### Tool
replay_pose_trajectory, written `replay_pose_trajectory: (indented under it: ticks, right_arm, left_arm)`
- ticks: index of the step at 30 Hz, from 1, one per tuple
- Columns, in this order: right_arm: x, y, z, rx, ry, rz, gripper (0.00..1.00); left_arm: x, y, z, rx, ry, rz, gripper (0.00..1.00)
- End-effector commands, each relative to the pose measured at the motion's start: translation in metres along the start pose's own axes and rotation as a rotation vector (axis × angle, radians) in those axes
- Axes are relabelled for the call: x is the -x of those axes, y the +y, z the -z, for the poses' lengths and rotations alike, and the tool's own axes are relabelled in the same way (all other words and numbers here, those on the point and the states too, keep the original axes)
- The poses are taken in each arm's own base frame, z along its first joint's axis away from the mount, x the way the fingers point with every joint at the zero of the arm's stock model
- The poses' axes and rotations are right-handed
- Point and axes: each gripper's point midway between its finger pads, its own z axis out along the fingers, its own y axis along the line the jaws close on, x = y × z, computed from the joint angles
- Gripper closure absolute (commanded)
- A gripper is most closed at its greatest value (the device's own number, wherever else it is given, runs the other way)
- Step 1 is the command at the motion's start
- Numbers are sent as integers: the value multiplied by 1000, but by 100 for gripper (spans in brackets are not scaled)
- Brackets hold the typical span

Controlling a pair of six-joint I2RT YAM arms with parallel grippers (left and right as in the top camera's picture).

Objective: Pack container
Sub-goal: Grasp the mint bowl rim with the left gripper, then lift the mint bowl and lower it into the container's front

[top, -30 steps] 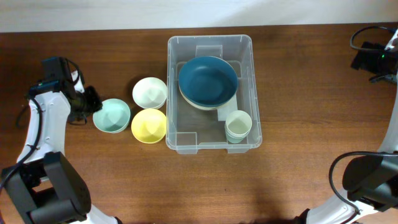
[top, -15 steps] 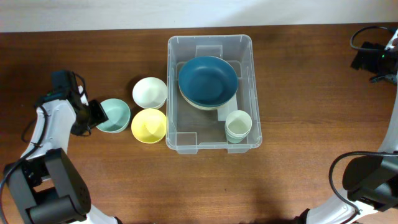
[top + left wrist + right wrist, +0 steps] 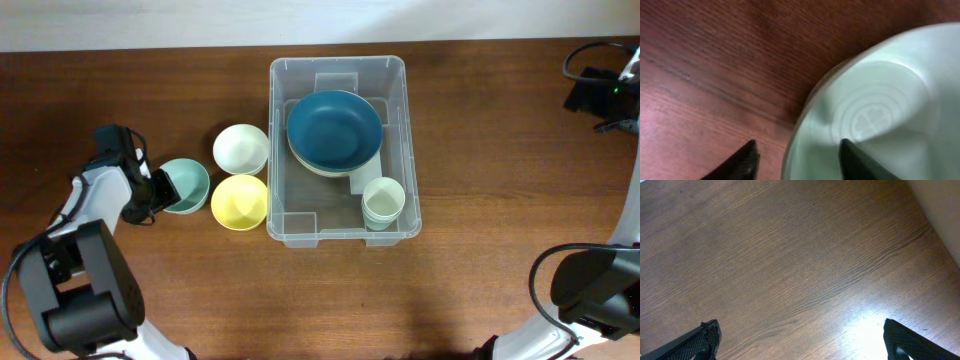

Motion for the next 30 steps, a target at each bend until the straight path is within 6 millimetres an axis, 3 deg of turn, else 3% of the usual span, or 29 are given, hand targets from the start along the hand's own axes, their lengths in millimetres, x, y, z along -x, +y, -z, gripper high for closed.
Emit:
replay_pose_trajectory:
  ticks: [1, 4, 8, 13, 19, 21, 22, 24, 30]
  right_arm:
    - [5, -2, 10, 0, -29, -17, 1]
    - [5, -2, 10, 0, -29, -17, 1]
    - [5, -2, 10, 0, -29, -17, 1]
    - [5, -2, 10, 0, -29, -17, 1]
    - [5, -2, 10, 0, -29, -17, 1]
    - [5, -2, 10, 0, -29, -17, 1]
    - [5, -2, 10, 0, -29, -17, 1]
    - [5, -2, 10, 0, -29, -17, 1]
    - [5, -2, 10, 0, -29, -17, 1]
  left_arm:
    - [-7, -1, -10, -4, 32, 7, 64]
    - [-7, 0, -10, -4, 31, 9, 85]
    - [2, 2, -4, -3, 9, 18, 97]
    - [26, 10, 24, -5, -57, 47, 99]
    - [58, 8, 84, -26, -189, 55, 99]
    - [65, -1, 110, -61, -240, 43, 99]
    - [68, -14, 136, -100, -286, 20, 99]
    - [66, -30, 160, -138, -326, -13, 99]
    - [30, -106, 204, -273, -366, -198, 99]
